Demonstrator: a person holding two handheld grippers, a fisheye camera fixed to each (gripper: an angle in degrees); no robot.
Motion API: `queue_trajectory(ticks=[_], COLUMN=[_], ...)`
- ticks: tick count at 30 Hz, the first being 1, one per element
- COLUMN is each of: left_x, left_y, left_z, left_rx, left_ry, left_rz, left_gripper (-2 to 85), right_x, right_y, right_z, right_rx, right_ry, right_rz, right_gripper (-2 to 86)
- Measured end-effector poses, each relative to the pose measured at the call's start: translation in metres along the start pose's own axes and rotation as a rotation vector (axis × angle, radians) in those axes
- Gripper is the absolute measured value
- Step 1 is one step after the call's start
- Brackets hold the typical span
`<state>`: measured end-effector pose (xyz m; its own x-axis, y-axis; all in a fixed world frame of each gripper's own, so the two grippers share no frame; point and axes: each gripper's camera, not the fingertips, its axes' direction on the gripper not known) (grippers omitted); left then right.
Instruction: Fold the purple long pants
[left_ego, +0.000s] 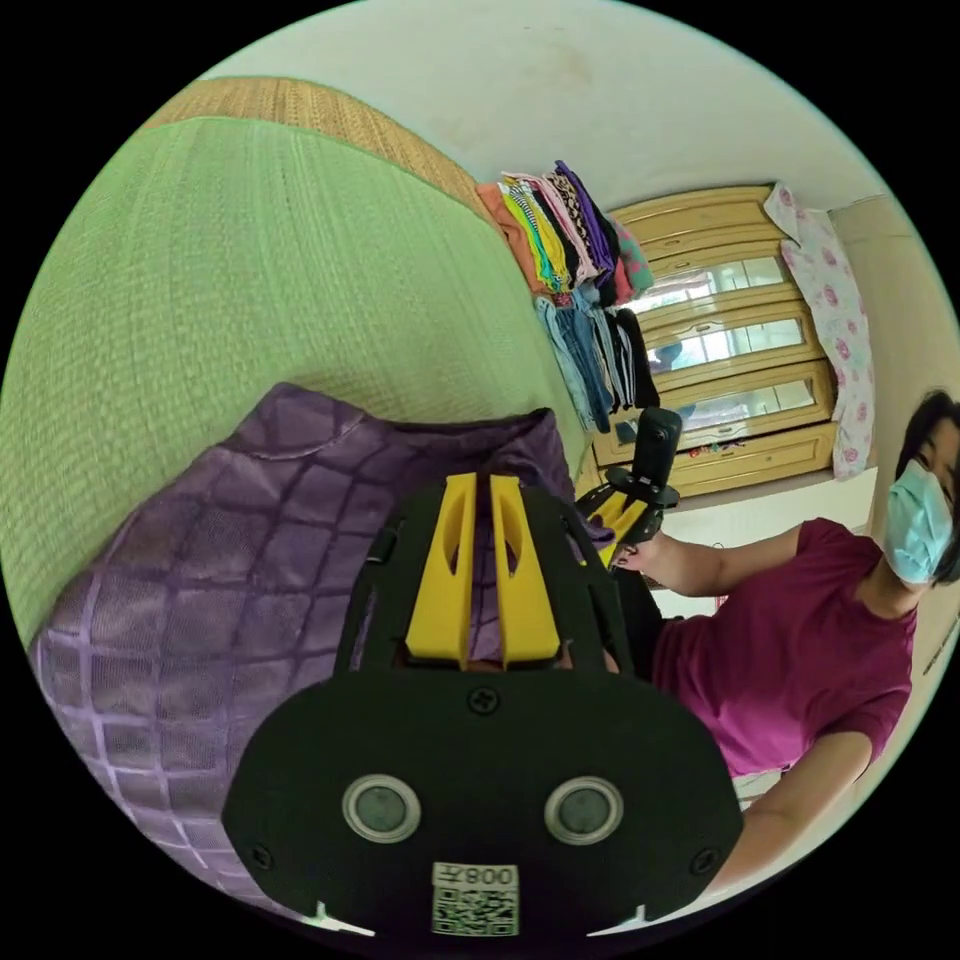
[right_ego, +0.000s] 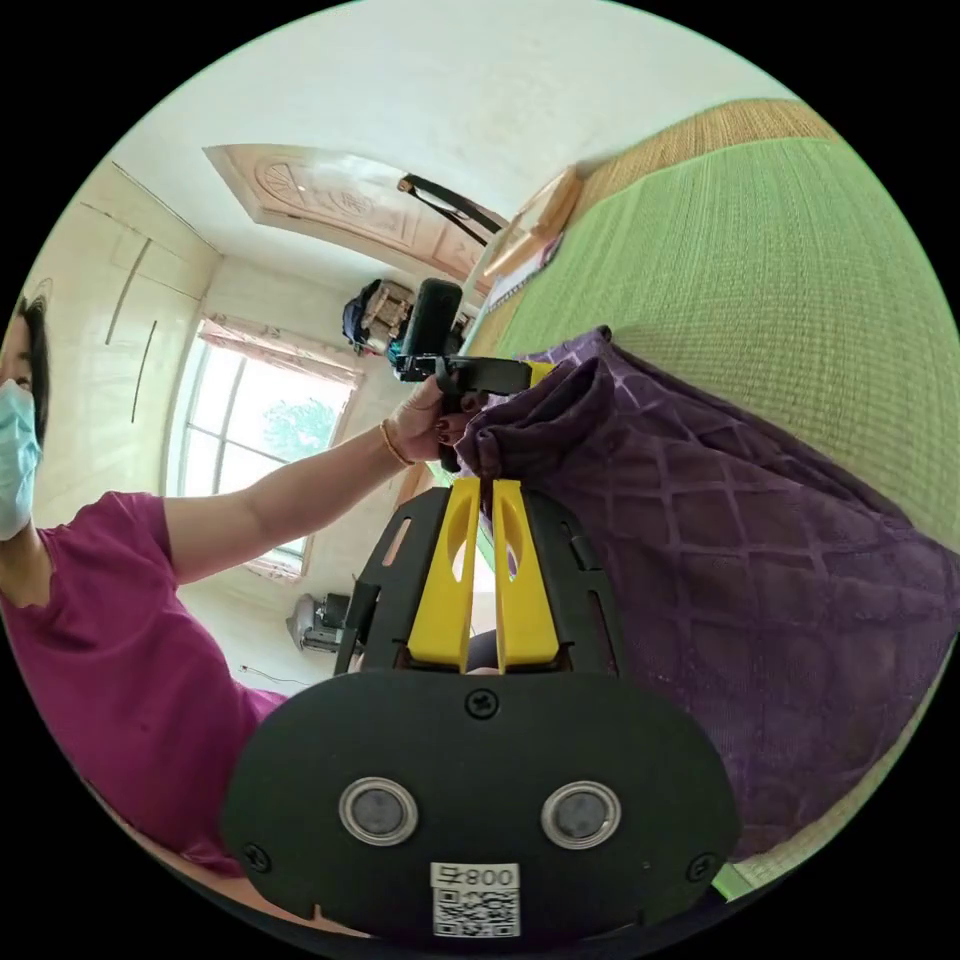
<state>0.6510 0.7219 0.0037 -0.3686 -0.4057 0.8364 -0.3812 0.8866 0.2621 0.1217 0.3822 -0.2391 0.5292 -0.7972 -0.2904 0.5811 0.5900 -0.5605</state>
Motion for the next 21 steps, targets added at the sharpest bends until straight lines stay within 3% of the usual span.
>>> queue_trajectory(ticks=[5, 8, 14, 21], left_x=[-0.028, -0.011, -0.017, 0.0], left_y=[0.08, 0.108, 0.153, 0.188], left_z=[-0.009, 0.014, 0.072, 0.073], left_rx=[0.24, 0.222, 0.061, 0.138], left_ry=[0.116, 0.142, -0.139, -0.209], left_rz=[-0.046, 0.012, -0.081, -0.077], left_gripper=[1.0, 0.5, 0.2, 0.0], right_x=[-0.015, -0.036, -0.079, -0.128], right_y=[-0.038, -0.056, -0.084, -0.111], right_z=[0.071, 0.101, 0.133, 0.133], right_rx=[-0.119, -0.169, -0.232, -0.201], right_ry=[0.078, 0.144, 0.217, 0.286], right_rz=[0.025, -0.005, -0.052, -0.116], right_gripper=[3.8, 5.1, 5.4, 1.2])
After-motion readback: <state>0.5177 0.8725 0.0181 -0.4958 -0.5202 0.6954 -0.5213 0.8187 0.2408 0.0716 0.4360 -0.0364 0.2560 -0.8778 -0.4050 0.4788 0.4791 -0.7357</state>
